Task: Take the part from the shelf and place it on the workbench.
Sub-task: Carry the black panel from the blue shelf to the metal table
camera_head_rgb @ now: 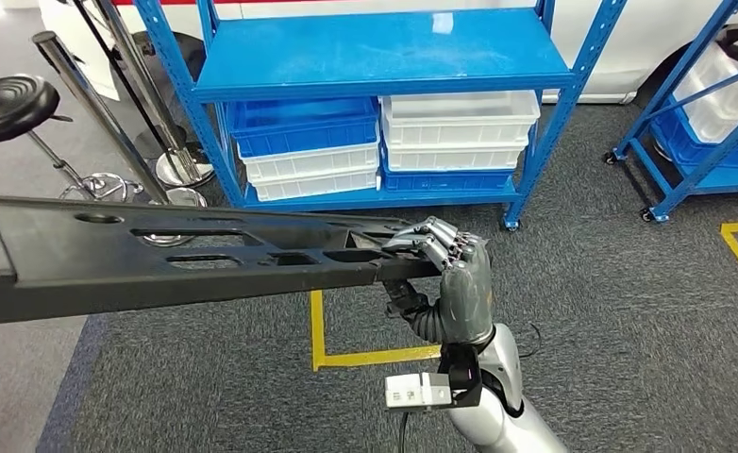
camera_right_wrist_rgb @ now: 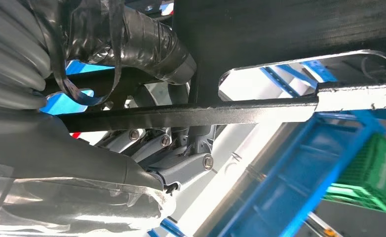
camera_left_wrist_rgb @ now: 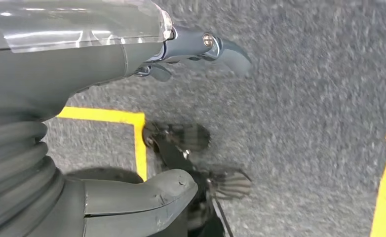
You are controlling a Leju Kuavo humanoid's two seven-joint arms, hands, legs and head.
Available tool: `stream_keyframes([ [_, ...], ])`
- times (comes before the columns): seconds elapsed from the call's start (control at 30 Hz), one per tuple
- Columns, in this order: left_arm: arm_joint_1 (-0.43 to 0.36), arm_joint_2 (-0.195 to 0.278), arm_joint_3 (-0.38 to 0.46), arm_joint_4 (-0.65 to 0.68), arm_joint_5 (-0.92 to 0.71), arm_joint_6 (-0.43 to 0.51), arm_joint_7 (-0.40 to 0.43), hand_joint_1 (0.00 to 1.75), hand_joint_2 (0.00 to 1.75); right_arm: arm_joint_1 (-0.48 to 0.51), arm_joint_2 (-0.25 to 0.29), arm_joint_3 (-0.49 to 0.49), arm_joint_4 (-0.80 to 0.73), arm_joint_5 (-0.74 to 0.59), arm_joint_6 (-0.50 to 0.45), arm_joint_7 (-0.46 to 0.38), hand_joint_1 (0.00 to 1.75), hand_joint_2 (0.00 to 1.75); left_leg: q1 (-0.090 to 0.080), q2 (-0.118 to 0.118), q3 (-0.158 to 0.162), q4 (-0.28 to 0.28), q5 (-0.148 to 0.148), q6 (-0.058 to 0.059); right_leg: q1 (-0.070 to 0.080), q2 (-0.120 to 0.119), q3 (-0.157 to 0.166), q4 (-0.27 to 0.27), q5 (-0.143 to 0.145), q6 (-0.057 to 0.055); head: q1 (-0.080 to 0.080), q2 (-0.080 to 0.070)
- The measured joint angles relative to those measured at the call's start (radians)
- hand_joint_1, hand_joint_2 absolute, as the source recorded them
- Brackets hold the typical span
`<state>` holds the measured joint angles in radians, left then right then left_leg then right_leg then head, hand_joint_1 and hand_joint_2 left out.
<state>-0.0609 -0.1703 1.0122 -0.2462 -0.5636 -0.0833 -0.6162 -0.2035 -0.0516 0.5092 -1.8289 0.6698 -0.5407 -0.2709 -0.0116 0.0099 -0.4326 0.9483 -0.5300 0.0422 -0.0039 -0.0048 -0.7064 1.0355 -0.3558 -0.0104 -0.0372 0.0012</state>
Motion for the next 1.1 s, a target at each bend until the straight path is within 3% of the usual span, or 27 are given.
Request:
stream_keyframes([
  [0.03, 0.000, 0.000, 0.000, 0.000, 0.000, -0.001, 0.000, 0.00, 1.75, -0.001, 0.000, 0.000, 0.001, 0.000, 0.000, 0.001, 1.75, 1.75, 0.003, 0.003, -0.013, -0.006, 0.019, 0.004, 0.000, 0.003, -0.009, 0.023, -0.039, 0.005, 0.000, 0.000],
  [0.07, 0.000, -0.001, 0.001, 0.000, 0.000, -0.002, 0.000, 0.00, 1.75, -0.001, 0.000, 0.000, 0.002, 0.001, 0.000, 0.001, 1.75, 1.75, 0.006, 0.005, -0.028, -0.007, 0.035, 0.007, -0.002, 0.004, -0.020, 0.066, -0.097, 0.009, 0.000, 0.000],
  [0.1, 0.000, -0.001, 0.001, 0.000, -0.001, -0.003, 0.000, 0.00, 1.75, -0.001, 0.000, 0.000, 0.004, 0.001, 0.000, 0.002, 1.75, 1.75, 0.006, 0.005, -0.047, -0.004, 0.049, 0.010, -0.005, 0.005, -0.030, 0.124, -0.156, 0.014, 0.000, 0.000],
  [0.13, 0.000, -0.001, 0.001, 0.000, -0.001, -0.003, 0.000, 0.00, 1.75, -0.002, 0.000, 0.000, 0.005, 0.001, 0.000, 0.003, 1.75, 1.75, 0.006, 0.006, -0.067, 0.002, 0.061, 0.010, -0.008, 0.005, -0.036, 0.186, -0.195, 0.018, 0.000, 0.000],
  [0.17, 0.000, -0.001, 0.001, 0.000, -0.002, -0.004, 0.000, 0.00, 1.75, -0.002, 0.000, 0.000, 0.006, 0.001, 0.000, 0.004, 1.75, 1.75, 0.007, 0.007, -0.089, 0.010, 0.073, 0.007, -0.012, 0.005, -0.037, 0.240, -0.203, 0.023, 0.000, 0.000],
  [0.23, 0.001, -0.001, 0.002, 0.000, -0.002, -0.004, 0.001, 0.00, 1.75, -0.002, 0.000, 0.000, 0.010, 0.001, 0.000, 0.005, 1.75, 1.75, 0.010, 0.009, -0.139, 0.032, 0.093, 0.000, -0.019, 0.004, -0.006, 0.279, -0.153, 0.032, 0.000, 0.000],
  [0.27, 0.000, -0.001, 0.003, 0.000, -0.002, -0.004, 0.001, 0.00, 1.75, -0.003, 0.000, 0.000, 0.011, 0.001, 0.000, 0.005, 1.75, 1.75, 0.012, 0.010, -0.164, 0.047, 0.101, -0.006, -0.023, 0.004, 0.036, 0.248, -0.128, 0.036, 0.000, 0.000],
  [0.3, 0.000, -0.001, 0.004, 0.000, -0.002, -0.004, 0.001, 0.00, 1.75, -0.004, 0.000, 0.000, 0.012, 0.001, 0.000, 0.005, 1.75, 1.75, 0.012, 0.010, -0.186, 0.062, 0.107, -0.012, -0.025, 0.004, 0.090, 0.188, -0.131, 0.039, 0.000, 0.000],
  [0.37, 0.000, -0.001, 0.006, 0.000, -0.002, -0.004, 0.000, 0.00, 1.75, -0.007, 0.000, 0.000, 0.012, 0.002, 0.001, 0.005, 1.75, 1.75, 0.012, 0.008, -0.213, 0.085, 0.119, -0.024, -0.022, 0.006, 0.182, 0.058, -0.182, 0.031, -0.001, 0.000],
  [0.4, 0.000, -0.001, 0.006, 0.000, -0.002, -0.004, 0.000, 0.00, 1.75, -0.009, 0.000, 0.000, 0.012, 0.002, 0.001, 0.005, 1.75, 1.75, 0.012, 0.008, -0.219, 0.088, 0.127, -0.031, -0.018, 0.006, 0.199, 0.024, -0.202, 0.024, -0.001, 0.000],
  [0.47, 0.002, -0.001, 0.009, 0.000, -0.002, -0.004, 0.000, 0.00, 1.75, -0.012, 0.001, 0.000, 0.013, 0.002, 0.001, 0.005, 1.75, 1.75, 0.017, 0.006, -0.225, 0.088, 0.142, -0.044, -0.013, 0.003, 0.192, 0.010, -0.192, 0.003, -0.001, 0.000],
  [0.5, 0.004, -0.001, 0.011, 0.000, -0.002, -0.004, 0.000, 0.00, 1.75, -0.013, 0.002, 0.000, 0.015, 0.002, 0.002, 0.005, 1.75, 1.75, 0.020, 0.003, -0.232, 0.095, 0.129, -0.049, -0.013, 0.001, 0.182, 0.009, -0.180, -0.008, -0.001, 0.000],
  [0.57, 0.007, -0.002, 0.013, 0.000, -0.002, -0.003, 0.000, 0.00, 1.75, -0.017, 0.005, 0.000, 0.018, 0.001, 0.004, 0.006, 1.75, 1.75, 0.024, -0.001, -0.255, 0.159, 0.046, -0.058, -0.015, -0.004, 0.155, 0.005, -0.152, -0.024, -0.001, 0.000],
  [0.63, 0.006, -0.003, 0.014, 0.001, -0.003, -0.003, 0.000, 0.00, 1.75, -0.019, 0.008, 0.000, 0.022, 0.000, 0.005, 0.006, 1.75, 1.75, 0.024, -0.002, -0.279, 0.277, -0.054, -0.064, -0.012, -0.004, 0.119, 0.006, -0.124, -0.030, -0.001, 0.000],
  [0.67, 0.005, -0.003, 0.015, 0.001, -0.003, -0.003, 0.000, 0.00, 1.75, -0.020, 0.009, 0.000, 0.024, 0.000, 0.005, 0.006, 1.75, 1.75, 0.024, -0.002, -0.281, 0.330, -0.073, -0.064, -0.010, -0.005, 0.100, 0.008, -0.110, -0.030, -0.001, 0.000],
  [0.7, 0.005, -0.004, 0.015, 0.001, -0.003, -0.003, 0.000, 0.00, 1.75, -0.021, 0.010, 0.000, 0.027, 0.000, 0.006, 0.006, 1.75, 1.75, 0.024, -0.002, -0.272, 0.361, -0.066, -0.063, -0.009, -0.005, 0.081, 0.009, -0.097, -0.029, -0.001, 0.000],
  [0.73, 0.005, -0.004, 0.015, 0.001, -0.003, -0.003, 0.000, 0.00, 1.75, -0.022, 0.011, 0.000, 0.029, -0.001, 0.006, 0.006, 1.75, 1.75, 0.023, -0.003, -0.250, 0.363, -0.039, -0.061, -0.008, -0.005, 0.063, 0.012, -0.084, -0.028, -0.001, 0.000],
  [0.77, 0.004, -0.004, 0.015, 0.000, -0.003, -0.003, 0.000, 0.00, 1.75, -0.023, 0.012, 0.000, 0.031, -0.001, 0.007, 0.006, 1.75, 1.75, 0.023, -0.003, -0.210, 0.331, -0.008, -0.057, -0.007, -0.005, 0.046, 0.014, -0.071, -0.026, -0.001, 0.000],
  [0.8, 0.003, -0.003, 0.015, 0.000, -0.003, -0.003, 0.000, 0.00, 1.75, -0.024, 0.014, 0.000, 0.033, -0.001, 0.008, 0.006, 1.75, 1.75, 0.021, -0.005, -0.153, 0.269, 0.008, -0.051, -0.007, -0.005, 0.033, 0.016, -0.060, -0.023, -0.002, 0.000],
  [0.83, 0.001, -0.003, 0.015, 0.000, -0.003, -0.003, 0.000, 0.00, 1.75, -0.026, 0.015, 0.000, 0.034, -0.001, 0.009, 0.006, 1.75, 1.75, 0.018, -0.007, -0.088, 0.185, 0.004, -0.044, -0.007, -0.005, 0.024, 0.018, -0.049, -0.019, -0.002, 0.000],
  [0.9, -0.002, -0.003, 0.016, 0.000, -0.005, -0.003, -0.002, 0.00, 1.75, -0.032, 0.018, 0.000, 0.035, -0.001, 0.014, 0.006, 1.75, 1.75, 0.012, -0.010, -0.001, 0.055, -0.029, -0.033, -0.007, -0.006, 0.018, 0.013, -0.025, -0.008, -0.001, 0.000],
  [0.93, -0.003, -0.003, 0.016, 0.000, -0.006, -0.003, -0.002, 0.00, 1.75, -0.035, 0.020, 0.000, 0.036, -0.001, 0.017, 0.006, 1.75, 1.75, 0.009, -0.011, 0.012, 0.026, -0.034, -0.028, -0.008, -0.007, 0.018, 0.007, -0.012, -0.002, -0.001, 0.000],
  [1.0, -0.003, -0.004, 0.017, 0.000, -0.007, -0.004, -0.003, 0.00, 1.75, -0.041, 0.022, 0.000, 0.039, -0.002, 0.024, 0.006, 1.75, 1.75, 0.011, -0.007, 0.000, 0.014, -0.011, -0.015, -0.009, -0.005, 0.013, -0.001, -0.003, 0.010, -0.001, 0.000],
  [1.03, -0.003, -0.004, 0.017, 0.000, -0.007, -0.004, -0.003, 0.00, 1.75, -0.045, 0.022, 0.000, 0.040, -0.003, 0.029, 0.007, 1.75, 1.75, 0.013, -0.004, -0.011, 0.010, 0.005, -0.005, -0.008, -0.002, 0.005, 0.013, -0.028, 0.014, -0.001, 0.000],
  [1.1, -0.004, -0.004, 0.018, 0.001, -0.007, -0.006, -0.003, 0.00, 1.75, -0.056, 0.022, 0.000, 0.042, -0.006, 0.040, 0.009, 1.75, 1.75, 0.013, 0.003, -0.044, 0.010, 0.035, 0.009, -0.009, 0.003, -0.019, 0.099, -0.132, 0.017, 0.000, 0.000],
])
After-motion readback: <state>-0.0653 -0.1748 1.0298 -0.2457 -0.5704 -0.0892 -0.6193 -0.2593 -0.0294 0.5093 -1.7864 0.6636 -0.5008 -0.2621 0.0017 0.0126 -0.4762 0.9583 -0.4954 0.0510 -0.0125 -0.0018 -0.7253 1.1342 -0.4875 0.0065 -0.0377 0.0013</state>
